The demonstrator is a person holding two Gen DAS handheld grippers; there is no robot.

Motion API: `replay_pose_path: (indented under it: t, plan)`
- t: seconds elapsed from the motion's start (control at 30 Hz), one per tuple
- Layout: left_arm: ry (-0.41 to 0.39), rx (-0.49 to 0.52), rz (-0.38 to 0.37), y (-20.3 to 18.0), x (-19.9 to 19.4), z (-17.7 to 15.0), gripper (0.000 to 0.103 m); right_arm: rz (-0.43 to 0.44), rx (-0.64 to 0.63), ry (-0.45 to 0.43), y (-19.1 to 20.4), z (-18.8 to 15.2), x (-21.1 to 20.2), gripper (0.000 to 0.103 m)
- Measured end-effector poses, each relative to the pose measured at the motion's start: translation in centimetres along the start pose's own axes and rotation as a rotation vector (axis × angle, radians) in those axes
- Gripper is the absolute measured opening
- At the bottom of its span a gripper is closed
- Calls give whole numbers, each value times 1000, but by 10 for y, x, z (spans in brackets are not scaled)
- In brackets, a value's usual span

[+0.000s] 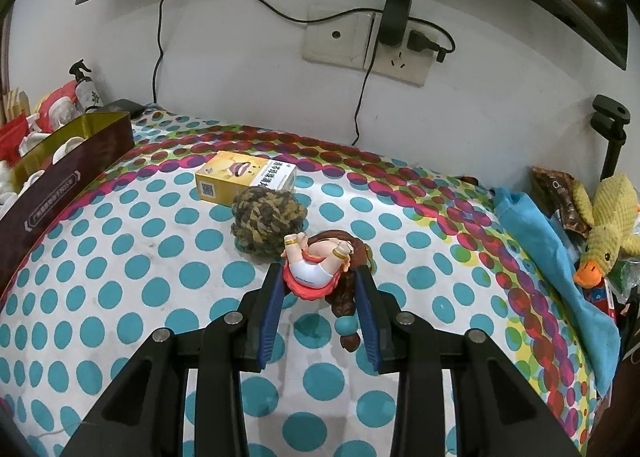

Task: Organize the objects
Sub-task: 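Carry the plastic bundle into the gold tray with the left gripper, then lower the doll into the gold tray and open the right gripper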

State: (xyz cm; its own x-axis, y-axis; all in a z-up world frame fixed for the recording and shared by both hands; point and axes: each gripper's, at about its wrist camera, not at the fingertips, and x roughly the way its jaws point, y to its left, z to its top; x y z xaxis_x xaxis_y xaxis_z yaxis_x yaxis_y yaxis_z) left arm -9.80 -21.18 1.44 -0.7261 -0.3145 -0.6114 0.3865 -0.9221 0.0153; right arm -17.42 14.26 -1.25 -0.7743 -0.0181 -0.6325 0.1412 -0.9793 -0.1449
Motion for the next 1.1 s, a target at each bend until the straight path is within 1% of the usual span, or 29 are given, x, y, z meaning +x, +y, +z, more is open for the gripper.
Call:
replay_pose_path:
  t: [0.1, 0.17, 0.2, 0.43, 0.5, 0.63, 0.7, 0.8, 1.0, 1.1]
  plan:
    - [7, 0, -5, -1, 1, -1, 89, 24, 14, -8, 8, 7, -1, 33]
    - [10, -4, -10, 0, 1, -1, 89, 36, 2, -25, 19, 14, -5, 33]
    - [11, -7, -20, 0, 1, -1, 89, 44, -9, -36, 28, 20, -7, 29]
    - [24, -28, -45, 4, 2, 0, 89, 121, -65, -92, 89, 64, -12, 30]
    - [21, -38, -53, 6, 1, 0, 89, 140, -99, -106, 111, 74, -13, 29]
    - [12, -61, -58, 12, -1, 2, 89, 196, -123, -135, 143, 88, -22, 29]
    - [18, -73, -59, 15, 0, 3, 89, 236, -155, -151, 166, 95, -29, 29]
    - [25, -96, -58, 21, 2, 4, 89, 285, -190, -155, 196, 101, -32, 29]
    - [40, -121, -50, 35, 5, 6, 89, 363, -251, -128, 253, 104, -25, 29]
    - [48, -114, -19, 44, 7, 9, 89, 383, -292, -115, 277, 102, -21, 29]
